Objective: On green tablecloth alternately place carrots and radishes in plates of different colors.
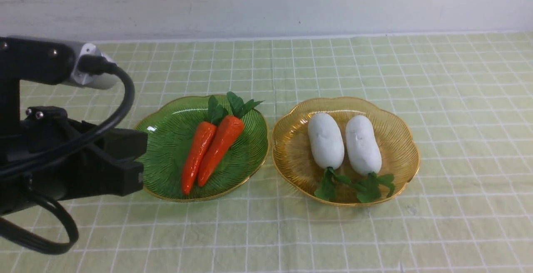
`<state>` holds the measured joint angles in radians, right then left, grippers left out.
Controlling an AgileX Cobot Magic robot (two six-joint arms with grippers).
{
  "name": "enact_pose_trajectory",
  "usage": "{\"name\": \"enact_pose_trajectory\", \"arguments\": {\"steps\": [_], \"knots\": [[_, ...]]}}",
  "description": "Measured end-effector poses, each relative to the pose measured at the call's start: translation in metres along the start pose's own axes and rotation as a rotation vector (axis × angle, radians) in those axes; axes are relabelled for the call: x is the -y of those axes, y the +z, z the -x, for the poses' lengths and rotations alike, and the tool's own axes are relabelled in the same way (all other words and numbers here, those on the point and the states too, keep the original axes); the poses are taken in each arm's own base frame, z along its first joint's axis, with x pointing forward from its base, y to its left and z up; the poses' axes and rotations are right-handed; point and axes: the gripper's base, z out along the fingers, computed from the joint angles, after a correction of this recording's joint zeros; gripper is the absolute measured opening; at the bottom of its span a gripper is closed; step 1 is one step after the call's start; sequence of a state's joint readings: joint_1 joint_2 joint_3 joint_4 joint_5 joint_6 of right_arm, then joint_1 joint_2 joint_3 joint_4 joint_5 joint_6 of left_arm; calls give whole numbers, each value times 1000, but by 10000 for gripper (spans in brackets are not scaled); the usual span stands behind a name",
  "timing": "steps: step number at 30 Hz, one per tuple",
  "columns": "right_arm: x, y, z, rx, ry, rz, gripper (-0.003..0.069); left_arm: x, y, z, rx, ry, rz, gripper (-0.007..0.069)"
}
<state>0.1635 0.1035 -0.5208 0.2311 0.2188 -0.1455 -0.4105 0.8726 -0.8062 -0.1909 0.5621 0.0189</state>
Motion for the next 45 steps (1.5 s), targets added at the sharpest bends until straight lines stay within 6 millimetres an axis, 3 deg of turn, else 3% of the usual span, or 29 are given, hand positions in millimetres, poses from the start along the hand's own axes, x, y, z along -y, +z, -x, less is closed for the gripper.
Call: {"name": "enact_pose_trajectory", "arguments": {"steps": [2,7,13,20,39,42,45], "knots": [[2,-15,-18,55,1,-8,-14,-1,4,0,-3,1,2,-8],[3,-17,-30,68,-3,-17,-14,-1,1,-3,16,13,5,-8],[3,-17,-30,72,-5,-17,-14,-3,-25,-26,99,41,11,-8],[3,-17,-32,56,-8,-15,-14,-3,-48,-37,171,56,6,-8],[3,-17,-33,40,-10,-13,-14,-7,-53,-44,194,154,54,-8],[3,-17,-33,40,-10,-13,-14,-16,-59,-63,261,159,115,-8],[3,-17,-33,40,-10,-13,-14,-31,-57,-110,323,129,232,-8]]}}
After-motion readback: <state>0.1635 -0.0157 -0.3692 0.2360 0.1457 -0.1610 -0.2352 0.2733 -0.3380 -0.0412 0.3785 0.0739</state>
